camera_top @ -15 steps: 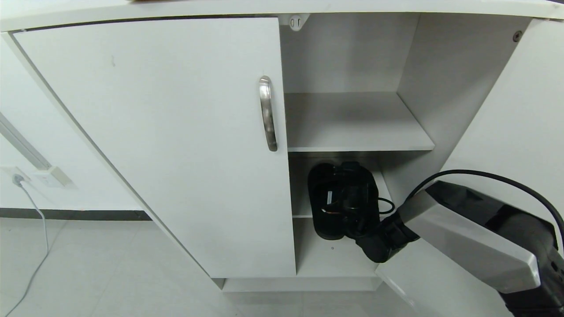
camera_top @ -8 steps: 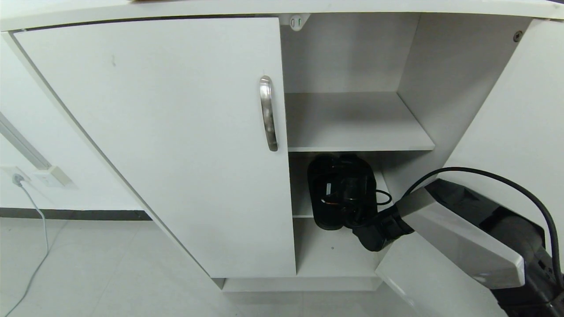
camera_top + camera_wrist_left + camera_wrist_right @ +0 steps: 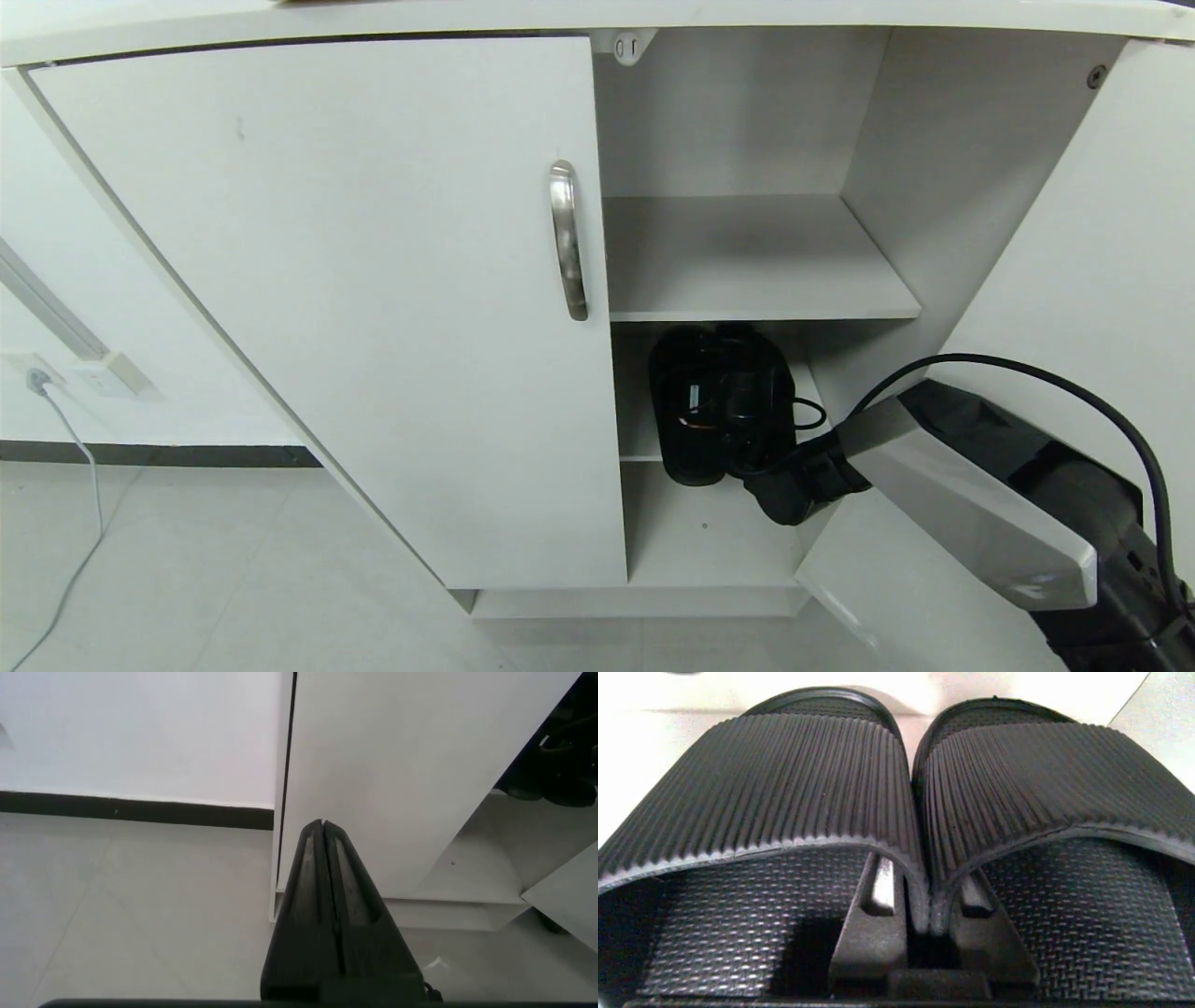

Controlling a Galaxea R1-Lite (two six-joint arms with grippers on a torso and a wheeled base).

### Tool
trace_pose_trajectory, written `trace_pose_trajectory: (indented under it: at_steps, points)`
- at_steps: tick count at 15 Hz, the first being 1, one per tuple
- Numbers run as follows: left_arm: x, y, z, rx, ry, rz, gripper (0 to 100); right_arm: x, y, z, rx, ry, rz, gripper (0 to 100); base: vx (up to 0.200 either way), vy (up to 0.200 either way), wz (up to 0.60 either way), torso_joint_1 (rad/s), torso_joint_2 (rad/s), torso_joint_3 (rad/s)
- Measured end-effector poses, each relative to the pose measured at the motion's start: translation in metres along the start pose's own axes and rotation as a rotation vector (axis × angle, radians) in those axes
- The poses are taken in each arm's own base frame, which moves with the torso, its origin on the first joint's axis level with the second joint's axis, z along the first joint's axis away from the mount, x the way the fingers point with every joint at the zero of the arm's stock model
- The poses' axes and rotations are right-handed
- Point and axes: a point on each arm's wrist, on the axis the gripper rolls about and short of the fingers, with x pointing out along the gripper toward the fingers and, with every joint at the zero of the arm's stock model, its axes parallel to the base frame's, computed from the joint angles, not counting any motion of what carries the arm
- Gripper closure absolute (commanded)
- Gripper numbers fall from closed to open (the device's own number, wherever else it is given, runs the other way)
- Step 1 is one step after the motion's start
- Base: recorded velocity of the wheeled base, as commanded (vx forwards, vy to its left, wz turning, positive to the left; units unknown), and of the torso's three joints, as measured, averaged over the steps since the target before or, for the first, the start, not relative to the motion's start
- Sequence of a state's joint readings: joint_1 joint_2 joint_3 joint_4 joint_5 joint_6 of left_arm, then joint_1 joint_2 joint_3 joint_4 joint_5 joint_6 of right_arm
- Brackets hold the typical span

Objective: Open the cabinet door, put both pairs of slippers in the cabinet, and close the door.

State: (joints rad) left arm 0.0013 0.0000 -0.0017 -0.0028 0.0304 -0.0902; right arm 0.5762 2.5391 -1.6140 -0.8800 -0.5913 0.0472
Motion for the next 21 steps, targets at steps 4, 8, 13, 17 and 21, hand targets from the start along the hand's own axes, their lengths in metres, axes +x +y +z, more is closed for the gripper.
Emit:
trace_pose_trajectory:
  at_steps: [4, 8, 13, 17, 21]
  points:
    - [0.0, 0.0, 0.0, 0.0, 0.0, 0.0, 100, -0.005, 0.0, -0.007, -0.016, 0.024, 0.006, 0, 0.0, 0.0, 0.0, 0.0, 0.0, 0.0]
    - [0.0, 0.0, 0.0, 0.0, 0.0, 0.0, 100, -0.024, -0.005, -0.008, -0.024, 0.041, 0.017, 0, 0.0, 0.0, 0.0, 0.0, 0.0, 0.0]
    - [0.0, 0.0, 0.0, -0.004, 0.0, 0.004, 100, -0.072, -0.016, 0.006, -0.005, 0.014, 0.056, 0, 0.0, 0.0, 0.0, 0.0, 0.0, 0.0]
    - [0.0, 0.0, 0.0, -0.006, 0.0, 0.003, 100, -0.131, -0.021, 0.015, -0.03, 0.038, 0.135, 0, 0.0, 0.0, 0.0, 0.0, 0.0, 0.0]
    - [0.0, 0.0, 0.0, -0.006, 0.0, 0.003, 100, -0.157, -0.019, 0.02, -0.042, 0.049, 0.184, 0, 0.0, 0.0, 0.0, 0.0, 0.0, 0.0]
